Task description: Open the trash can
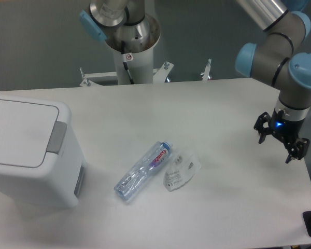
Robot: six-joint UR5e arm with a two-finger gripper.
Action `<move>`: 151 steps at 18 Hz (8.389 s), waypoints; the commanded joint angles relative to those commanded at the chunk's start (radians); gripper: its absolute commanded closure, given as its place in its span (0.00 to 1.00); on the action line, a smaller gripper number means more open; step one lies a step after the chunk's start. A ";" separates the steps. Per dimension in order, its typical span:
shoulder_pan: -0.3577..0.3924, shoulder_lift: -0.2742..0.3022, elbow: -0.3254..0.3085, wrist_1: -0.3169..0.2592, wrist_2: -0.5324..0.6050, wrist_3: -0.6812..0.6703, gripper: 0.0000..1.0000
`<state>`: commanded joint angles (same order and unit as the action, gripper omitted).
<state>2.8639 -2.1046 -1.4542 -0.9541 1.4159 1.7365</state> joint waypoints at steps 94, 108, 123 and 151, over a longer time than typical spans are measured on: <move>-0.607 0.420 -0.113 -0.046 -0.295 -1.592 0.00; -0.604 0.413 -0.126 -0.031 -0.262 -1.526 0.00; -0.607 0.390 -0.126 -0.038 -0.209 -1.572 0.00; -0.635 0.388 -0.135 -0.032 -0.206 -1.652 0.00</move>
<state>2.2289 -1.7165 -1.5892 -0.9863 1.2103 0.0844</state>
